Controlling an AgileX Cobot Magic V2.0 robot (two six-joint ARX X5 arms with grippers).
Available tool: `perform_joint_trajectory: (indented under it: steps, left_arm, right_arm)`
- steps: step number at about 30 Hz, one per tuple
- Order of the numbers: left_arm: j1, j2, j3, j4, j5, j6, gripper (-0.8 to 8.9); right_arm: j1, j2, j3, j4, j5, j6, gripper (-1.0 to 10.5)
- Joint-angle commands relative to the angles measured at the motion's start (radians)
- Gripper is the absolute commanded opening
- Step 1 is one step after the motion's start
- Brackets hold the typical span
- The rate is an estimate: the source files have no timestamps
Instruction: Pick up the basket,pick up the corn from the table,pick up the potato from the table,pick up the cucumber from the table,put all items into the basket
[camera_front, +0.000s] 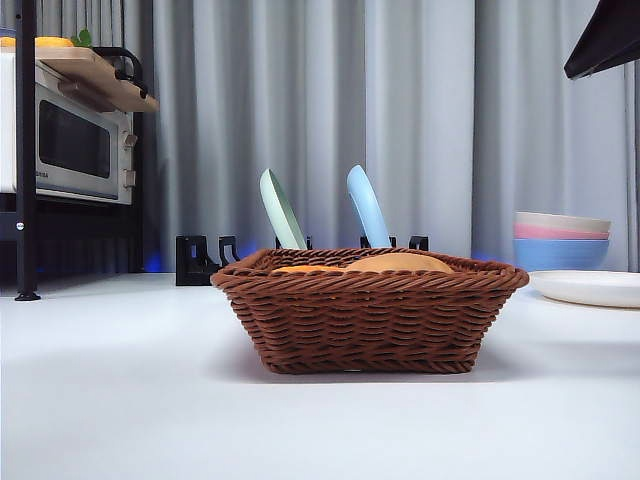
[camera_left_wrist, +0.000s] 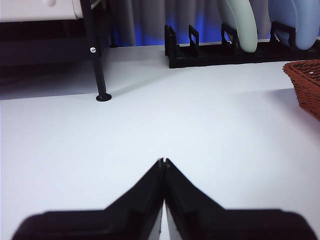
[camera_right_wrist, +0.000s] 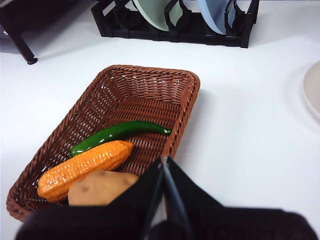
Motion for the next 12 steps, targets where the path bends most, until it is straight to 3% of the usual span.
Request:
perform_joint_trajectory:
  steps: [1, 12]
  left_arm:
    - [0.003, -0.001, -0.017, 0.005, -0.002, 0.002, -0.03]
    - [0.003, -0.001, -0.017, 0.005, -0.001, 0.002, -0.03]
  right_arm:
    - [0.0, 0.001, -0.008, 0.006, 0.003, 0.009, 0.0]
    - [-0.011, -0.056, -0.008, -0.028, 0.007, 0.006, 0.0]
